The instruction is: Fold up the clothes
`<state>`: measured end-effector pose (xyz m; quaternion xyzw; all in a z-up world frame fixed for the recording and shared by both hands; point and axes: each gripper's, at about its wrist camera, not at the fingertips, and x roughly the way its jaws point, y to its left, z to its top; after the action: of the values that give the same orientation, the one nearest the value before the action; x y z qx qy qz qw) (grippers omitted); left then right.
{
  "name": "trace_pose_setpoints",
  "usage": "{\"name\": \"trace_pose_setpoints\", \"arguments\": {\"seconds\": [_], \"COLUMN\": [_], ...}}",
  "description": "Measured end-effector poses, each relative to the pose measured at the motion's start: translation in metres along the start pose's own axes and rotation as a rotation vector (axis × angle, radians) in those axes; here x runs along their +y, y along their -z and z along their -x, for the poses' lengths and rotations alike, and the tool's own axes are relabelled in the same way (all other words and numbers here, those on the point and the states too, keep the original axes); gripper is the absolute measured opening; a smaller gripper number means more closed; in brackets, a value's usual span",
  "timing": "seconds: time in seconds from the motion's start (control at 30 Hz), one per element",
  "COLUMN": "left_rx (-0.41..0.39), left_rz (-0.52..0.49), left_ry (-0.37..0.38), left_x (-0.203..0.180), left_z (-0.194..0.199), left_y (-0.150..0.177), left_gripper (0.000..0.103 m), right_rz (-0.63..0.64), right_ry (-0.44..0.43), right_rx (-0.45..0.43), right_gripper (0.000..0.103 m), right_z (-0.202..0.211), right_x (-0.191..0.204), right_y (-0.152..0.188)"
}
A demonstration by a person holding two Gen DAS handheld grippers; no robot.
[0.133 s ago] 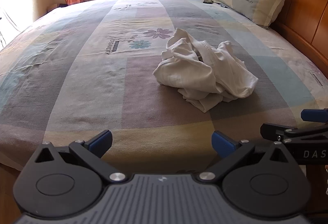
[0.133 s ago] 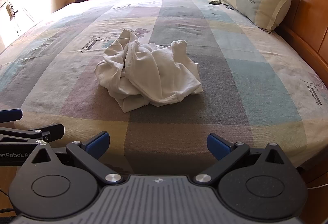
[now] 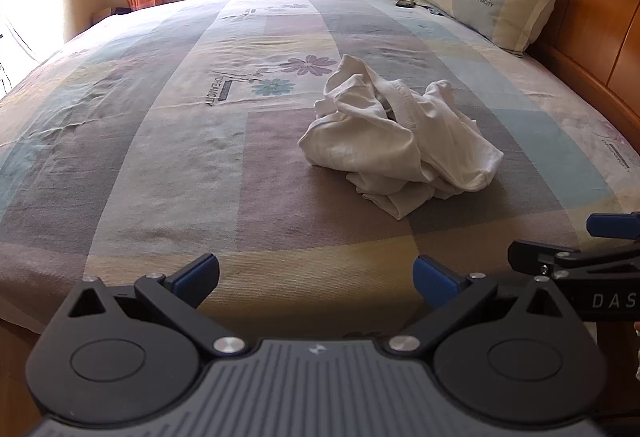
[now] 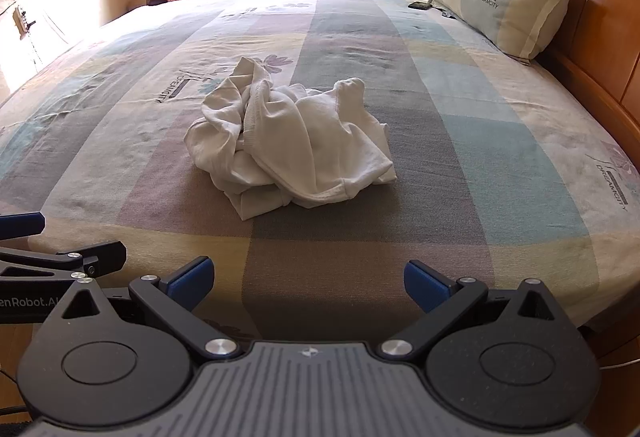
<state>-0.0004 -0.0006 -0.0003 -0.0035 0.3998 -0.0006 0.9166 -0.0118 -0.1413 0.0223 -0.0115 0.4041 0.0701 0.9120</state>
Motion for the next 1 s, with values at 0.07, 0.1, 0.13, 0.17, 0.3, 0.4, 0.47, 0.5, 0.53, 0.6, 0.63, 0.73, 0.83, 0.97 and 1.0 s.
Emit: {"name": "trace_pose_setpoints", "arguments": {"seconds": [0.07,0.1,0.13,0.17,0.3,0.4,0.47,0.5,0.53,0.6,0.63,0.73,0.83,0.97,1.0], "left_rx": [-0.003,-0.004,-0.006,-0.007,-0.006,0.0,0.002,0.002,0.003,0.004,0.004,0.006,0.007,0.01,0.011], "left_rz": [0.001,0.001,0.001,0.001,0.002,0.001,0.0,0.0,-0.001,0.0,0.0,0.0,0.0,0.001,0.0], "left_ry": [0.001,0.001,0.001,0.002,0.003,0.005,0.004,0.004,0.004,0.004,0.004,0.005,0.004,0.005,0.004], "left_x": [-0.0002,-0.0004,-0.0005,-0.0006,-0.0019,-0.0007,-0.0009,-0.0009,-0.001,-0.0007,-0.0006,-0.0001,-0.0002,-0.0004,-0.0005], "left_z": [0.0,0.0001,0.0001,0.0001,0.001,-0.0005,-0.0007,-0.0007,-0.0008,-0.0011,-0.0012,-0.0016,-0.0021,-0.0028,-0.0029], "left_y": [0.0002,0.0003,0.0004,0.0005,0.0017,-0.0004,-0.0003,-0.0003,-0.0003,-0.0002,-0.0001,0.0001,0.0002,0.0002,0.0004], "left_gripper": [0.102,0.102,0.102,0.102,0.102,0.102,0.102,0.102,0.102,0.102,0.102,0.102,0.102,0.102,0.102], "right_rz": [-0.001,-0.001,0.0,0.001,0.006,0.007,0.001,0.0,0.0,0.0,0.0,-0.001,-0.002,-0.002,-0.001], "right_ry": [-0.001,-0.001,0.0,0.001,0.005,0.005,0.001,0.0,0.0,-0.001,-0.002,-0.002,-0.001,-0.002,-0.002], "right_rx": [0.001,0.001,0.001,0.0,0.0,0.0,-0.003,-0.005,-0.005,-0.005,-0.005,-0.005,-0.005,-0.003,-0.003], "right_gripper": [0.103,0.103,0.103,0.103,0.103,0.103,0.103,0.103,0.103,0.103,0.103,0.103,0.103,0.103,0.103], "right_z": [0.0002,0.0003,0.0004,0.0005,-0.0007,-0.0017,-0.001,-0.0004,-0.0003,0.0001,0.0001,-0.0001,0.0002,0.0002,0.0003], "right_x": [-0.0008,-0.0012,-0.0013,-0.0013,0.0009,0.0039,0.0011,0.0,0.0002,0.0,0.0,0.0002,0.0004,0.0008,0.001], "right_y": [-0.0002,-0.0004,-0.0005,-0.0006,0.0006,-0.0006,-0.0003,0.0002,0.0003,0.0005,0.0005,0.0004,0.0002,0.0006,0.0007]}}
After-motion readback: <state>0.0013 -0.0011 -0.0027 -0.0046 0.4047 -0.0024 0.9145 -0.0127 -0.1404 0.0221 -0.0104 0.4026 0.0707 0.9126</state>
